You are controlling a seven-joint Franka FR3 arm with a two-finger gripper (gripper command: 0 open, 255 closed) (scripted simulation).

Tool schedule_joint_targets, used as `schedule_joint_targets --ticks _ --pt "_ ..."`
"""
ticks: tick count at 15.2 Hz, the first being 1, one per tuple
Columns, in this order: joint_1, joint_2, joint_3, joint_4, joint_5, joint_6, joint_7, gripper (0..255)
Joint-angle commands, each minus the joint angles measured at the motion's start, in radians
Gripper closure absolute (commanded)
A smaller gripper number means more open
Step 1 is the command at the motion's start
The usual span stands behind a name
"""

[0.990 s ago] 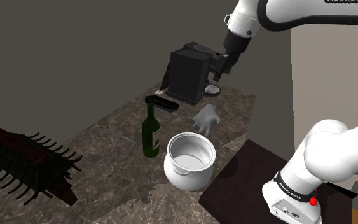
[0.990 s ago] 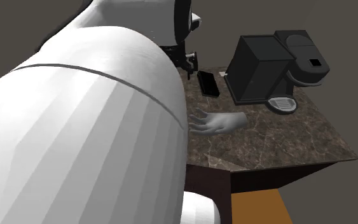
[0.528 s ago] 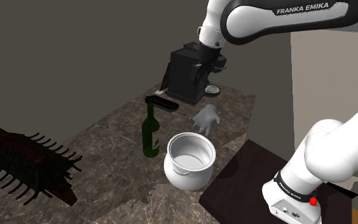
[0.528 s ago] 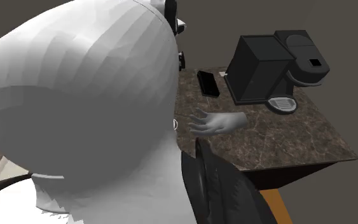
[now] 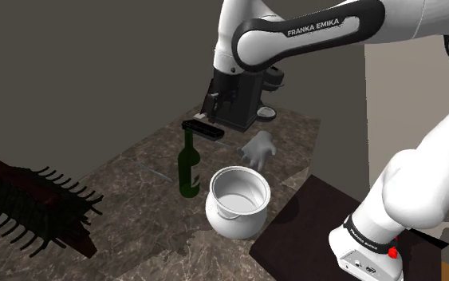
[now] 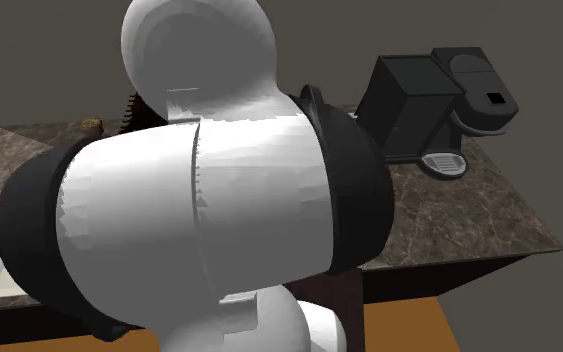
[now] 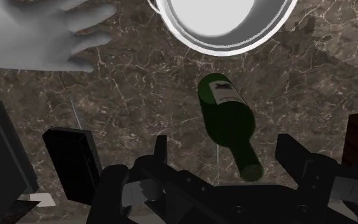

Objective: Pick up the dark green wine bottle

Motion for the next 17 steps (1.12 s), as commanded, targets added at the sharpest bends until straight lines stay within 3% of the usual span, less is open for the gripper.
schedule_joint_targets --ticks 1,8,17 --pt "0.009 0.084 0.015 0.062 -0.015 0.013 0.021 0" --pt "0.054 0.348 0.043 0.284 -0.074 0.019 0.076 0" --pt "0.057 0.38 0.038 0.224 -0.087 0.111 0.086 0"
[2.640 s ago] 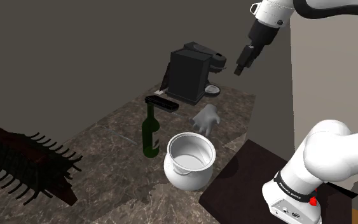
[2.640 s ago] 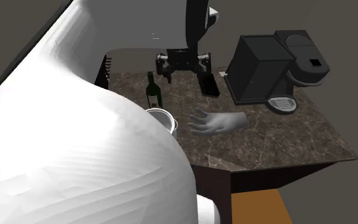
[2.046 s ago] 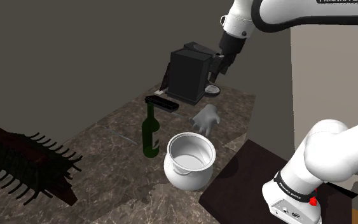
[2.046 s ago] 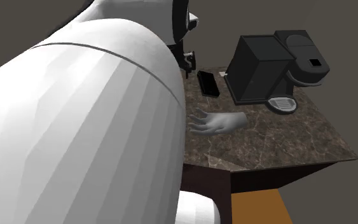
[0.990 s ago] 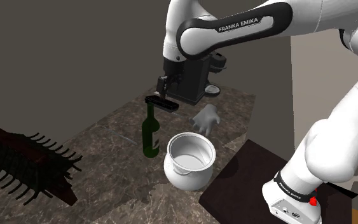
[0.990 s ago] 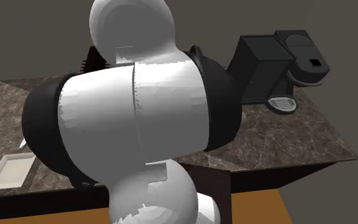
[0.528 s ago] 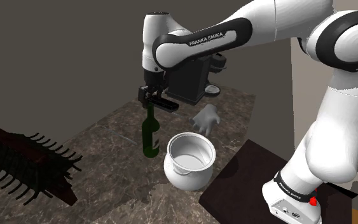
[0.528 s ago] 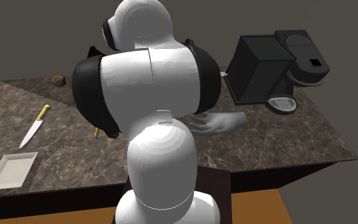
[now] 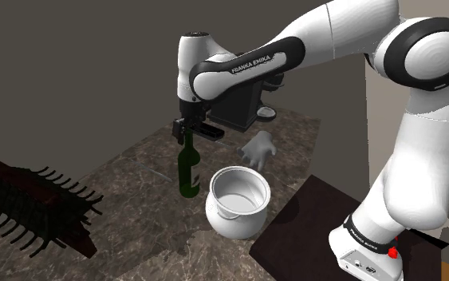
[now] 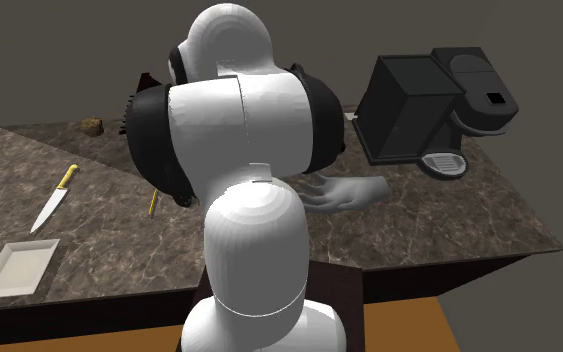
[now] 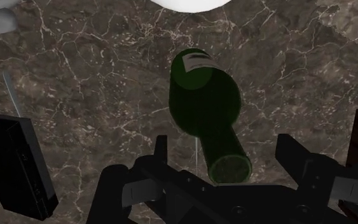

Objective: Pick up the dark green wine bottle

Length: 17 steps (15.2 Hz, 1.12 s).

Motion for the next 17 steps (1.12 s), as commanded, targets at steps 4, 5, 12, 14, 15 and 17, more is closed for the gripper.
schedule_joint_targets --ticks 4,5,12,14,15,17 --pt "0.0 0.001 0.0 -0.005 -0.001 0.006 0.001 255" --pt "0.0 0.001 0.0 -0.005 -0.001 0.006 0.001 255" --pt "-0.001 -0.008 0.001 0.011 0.003 -0.019 -0.002 255" --pt "-0.001 -0.017 0.002 0.027 0.007 -0.043 -0.005 255" --pt "-0.002 -0.021 0.003 0.035 0.008 -0.055 -0.006 255" --pt "-0.002 -0.028 0.004 0.052 0.012 -0.079 -0.008 255"
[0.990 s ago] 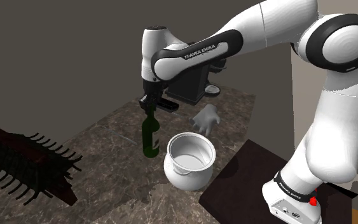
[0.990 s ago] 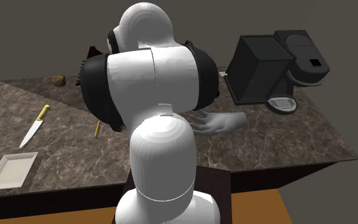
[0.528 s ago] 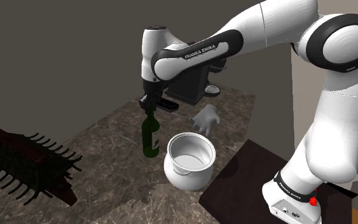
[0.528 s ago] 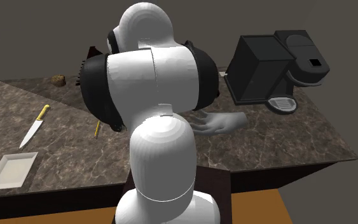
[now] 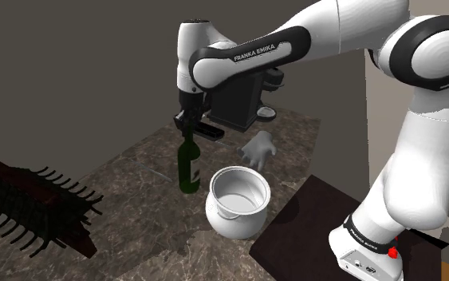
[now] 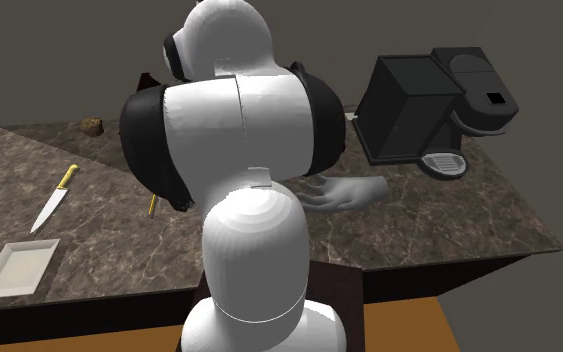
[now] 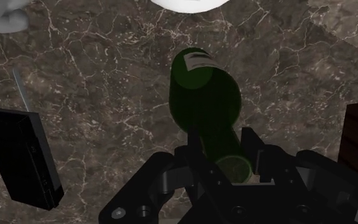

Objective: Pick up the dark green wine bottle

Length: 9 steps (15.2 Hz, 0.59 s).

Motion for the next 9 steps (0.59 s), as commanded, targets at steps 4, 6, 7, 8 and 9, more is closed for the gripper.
schedule_joint_targets --ticks 4,6,7,8,9 --pt "-0.001 -0.017 0.002 0.047 0.007 -0.063 -0.005 255" --pt "-0.001 -0.022 0.003 0.067 0.009 -0.089 -0.007 255" --pt "-0.001 -0.025 0.003 0.078 0.01 -0.101 -0.008 255" --pt "-0.001 -0.027 0.004 0.089 0.011 -0.114 -0.009 255" --pt "-0.001 -0.027 0.004 0.09 0.011 -0.116 -0.009 255"
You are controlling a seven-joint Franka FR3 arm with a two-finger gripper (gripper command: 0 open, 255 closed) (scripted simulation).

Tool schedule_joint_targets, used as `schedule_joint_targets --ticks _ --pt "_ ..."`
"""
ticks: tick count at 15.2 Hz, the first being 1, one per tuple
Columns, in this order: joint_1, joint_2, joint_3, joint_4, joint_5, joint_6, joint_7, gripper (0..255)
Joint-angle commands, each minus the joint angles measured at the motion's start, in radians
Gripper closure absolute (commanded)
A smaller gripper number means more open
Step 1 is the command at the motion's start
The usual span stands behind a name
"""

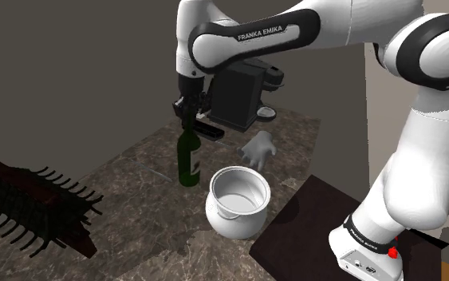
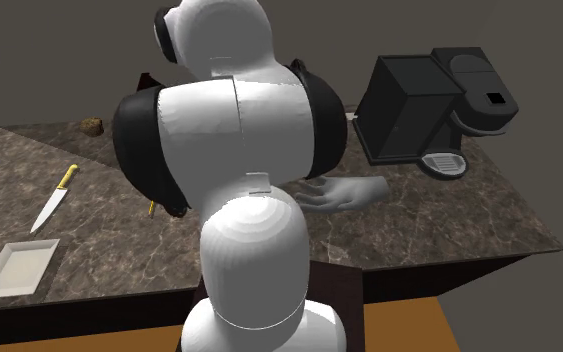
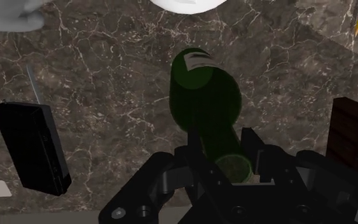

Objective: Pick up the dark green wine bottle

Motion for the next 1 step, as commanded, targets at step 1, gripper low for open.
schedule_joint_targets --ticks 1 --pt "0.0 0.0 0.0 0.009 0.0 -0.009 -0.001 255"
